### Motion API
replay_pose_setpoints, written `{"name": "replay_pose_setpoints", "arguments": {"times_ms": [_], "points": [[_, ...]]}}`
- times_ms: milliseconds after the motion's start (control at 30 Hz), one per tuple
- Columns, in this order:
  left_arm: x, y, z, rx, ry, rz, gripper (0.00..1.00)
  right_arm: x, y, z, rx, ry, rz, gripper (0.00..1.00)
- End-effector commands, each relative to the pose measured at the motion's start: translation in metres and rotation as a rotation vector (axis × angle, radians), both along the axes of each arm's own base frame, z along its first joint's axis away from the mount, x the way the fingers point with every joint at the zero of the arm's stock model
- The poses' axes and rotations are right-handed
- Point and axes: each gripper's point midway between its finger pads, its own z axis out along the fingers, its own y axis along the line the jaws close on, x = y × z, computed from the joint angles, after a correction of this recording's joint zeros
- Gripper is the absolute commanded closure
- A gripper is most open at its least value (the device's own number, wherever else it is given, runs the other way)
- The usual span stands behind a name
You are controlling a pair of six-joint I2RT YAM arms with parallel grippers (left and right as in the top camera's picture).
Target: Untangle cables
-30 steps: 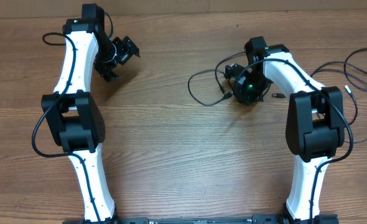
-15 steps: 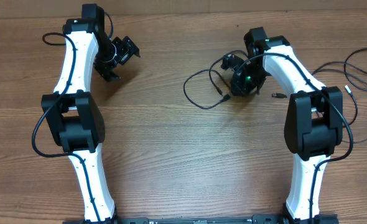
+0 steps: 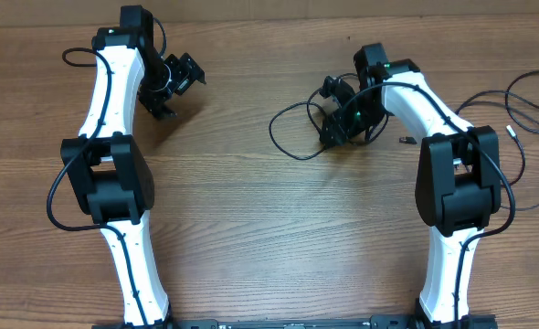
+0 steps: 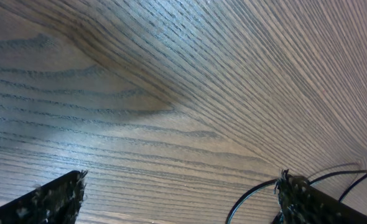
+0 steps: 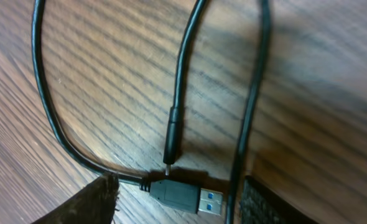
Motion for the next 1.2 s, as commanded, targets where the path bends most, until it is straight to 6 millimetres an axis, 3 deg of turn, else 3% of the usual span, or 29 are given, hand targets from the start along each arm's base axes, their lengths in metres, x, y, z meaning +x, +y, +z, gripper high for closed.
{"name": "replay_pose_setpoints", "arguments": {"times_ms": [0, 167, 400, 700, 867, 1000, 1167], "points": [[-0.001, 0.000, 0.002, 0.008, -0.008, -0.021, 0.00, -0.012, 0.009, -0.010, 0.024, 0.018, 0.046, 0.36], [-0.001, 0.000, 0.002, 0.008, -0.008, -0.021, 0.00, -0.021, 0.019, -0.023, 0.011, -0.015, 0.149, 0.36], [-0.001, 0.000, 0.002, 0.008, -0.008, -0.021, 0.00, -0.021, 0.009, -0.046, -0.142, -0.065, 0.166, 0.56], [-0.001, 0.000, 0.002, 0.008, -0.008, -0.021, 0.01, -0.020, -0.008, -0.054, -0.247, -0.070, 0.155, 0.92], [-0.001, 0.000, 0.002, 0.008, -0.008, -0.021, 0.00, -0.017, -0.016, -0.053, -0.264, -0.066, 0.113, 0.96], [-0.001, 0.000, 0.002, 0.008, -0.008, -0.021, 0.01, -0.004, -0.018, -0.036, -0.266, -0.096, 0.055, 0.96], [-0.001, 0.000, 0.002, 0.008, -0.008, -0.021, 0.00, 0.029, -0.025, 0.016, -0.310, -0.244, 0.007, 0.96]]}}
